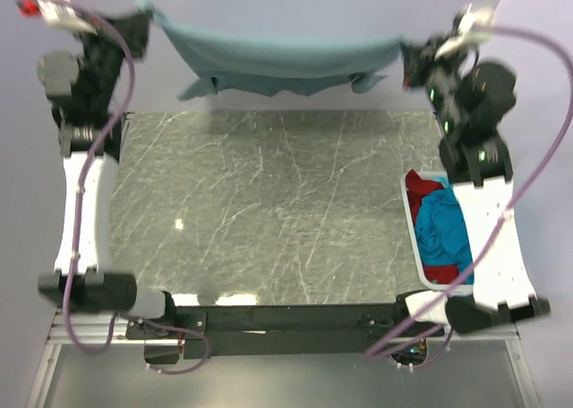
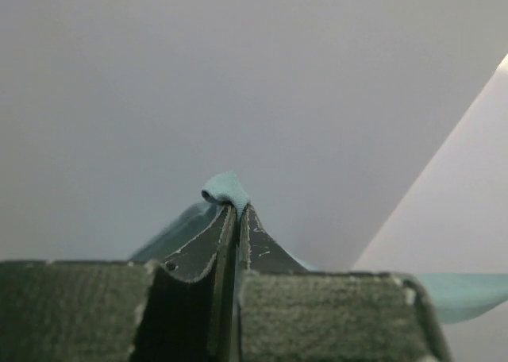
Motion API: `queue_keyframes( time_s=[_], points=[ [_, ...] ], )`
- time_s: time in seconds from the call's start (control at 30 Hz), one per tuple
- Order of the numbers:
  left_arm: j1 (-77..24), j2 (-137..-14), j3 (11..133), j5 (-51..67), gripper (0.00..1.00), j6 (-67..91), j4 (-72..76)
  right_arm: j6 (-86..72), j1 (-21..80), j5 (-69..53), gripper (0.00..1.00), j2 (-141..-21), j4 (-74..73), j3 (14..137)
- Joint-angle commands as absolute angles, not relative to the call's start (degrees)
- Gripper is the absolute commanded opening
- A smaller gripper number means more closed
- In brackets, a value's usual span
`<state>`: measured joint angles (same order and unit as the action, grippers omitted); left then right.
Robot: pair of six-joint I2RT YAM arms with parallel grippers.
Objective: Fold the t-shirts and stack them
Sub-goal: Flatten the tshirt out
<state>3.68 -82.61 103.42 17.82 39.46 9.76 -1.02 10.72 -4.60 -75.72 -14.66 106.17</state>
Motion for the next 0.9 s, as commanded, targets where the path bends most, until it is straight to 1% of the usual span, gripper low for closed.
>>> queue_keyframes(
  time_s=[0.0, 0.03, 0.07, 0.1, 0.13, 0.2, 0.23, 0.27, 0.3, 0.33, 0.37, 0.43, 0.47, 0.53, 0.57, 0.7, 0.87],
  points=[
    [3.78, -72.63, 86.63, 18.66, 0.07, 36.38, 10.28, -2.09, 10.55, -6.67, 0.03, -67.17, -11.69, 90.04],
    [3.78, -69.47, 73.7, 17.85, 0.07, 37.0, 12.37, -3.76, 10.72, -7.55, 0.03, -65.15, -11.34, 81.65],
    [3.61, -63.52, 67.39, 16.97, 0.08, 39.44, 13.96, -7.35, 10.98, -7.99, 0.03, -61.39, -11.34, 77.56],
    [3.26, -60.76, 61.76, 15.66, 0.08, 40.33, 15.63, -9.12, 11.51, -8.78, 0.03, -59.52, -11.6, 69.6],
    [2.9, -58.38, 52.22, 14.69, 0.08, 41.3, 15.04, -11.92, 11.95, -9.49, 0.03, -56.37, -11.95, 65.87],
    [0.89, -52.58, 43.99, 13.1, 0.06, 44.2, 14.15, -15.63, 13.09, -9.14, 0.04, -53.8, -12.3, 59.1],
    [0.36, -49.43, 36.9, 9.88, 0.04, 44.91, 13.02, -18.52, 14.14, -10.79, 0.04, -52.14, -13.7, 53.67],
    [-2.26, -48.0, 33.78, 6.1, 0.03, 49.26, 11.53, -20.11, 14.85, -11.33, 0.04, -51.34, -14.23, 50.92],
    [-4.29, -46.6, 30.79, 3.89, 0.01, 51.39, 10.21, -21.61, 15.46, -11.6, 0.04, -50.72, -15.8, 46.45],
    [-5.0, -43.88, 25.19, 0.82, 0.01, 53.16, 8.46, -23.88, 16.86, -11.86, 0.04, -50.28, -16.95, 44.41],
    [-5.44, -42.64, 22.7, 0.18, 0.01, 57.09, 7.65, -25.39, 17.4, -10.39, 0.04, -50.1, -18.44, 42.73],
    [-5.97, -39.4, 17.96, 0.18, 0.01, 57.22, 6.25, -27.93, 18.1, -9.93, 0.03, -50.1, -21.43, 37.81],
    [-6.06, -38.33, 17.15, 0.18, 0.01, 58.96, 1.72, -29.17, 18.54, -9.67, 0.03, -50.01, -22.32, 36.23],
    [-6.5, -36.22, 14.78, -1.39, 0.01, 59.59, 0.18, -32.41, 18.72, -10.81, 0.03, -50.01, -23.81, 32.0],
    [-6.5, -34.12, 14.5, -2.28, 0.01, 61.16, -4.7, -33.65, 18.89, -10.46, 0.02, -49.66, -24.95, 31.3],
    [-6.68, -29.98, 14.15, -4.13, 0.01, 65.56, -15.45, -37.61, 19.07, -4.67, 0.03, -46.94, -33.37, 30.41],
    [-7.47, -27.42, 17.05, -6.32, 0.01, 69.95, -27.23, -42.71, 19.34, -4.48, 0.05, -43.51, -39.98, 28.75]
  ],
)
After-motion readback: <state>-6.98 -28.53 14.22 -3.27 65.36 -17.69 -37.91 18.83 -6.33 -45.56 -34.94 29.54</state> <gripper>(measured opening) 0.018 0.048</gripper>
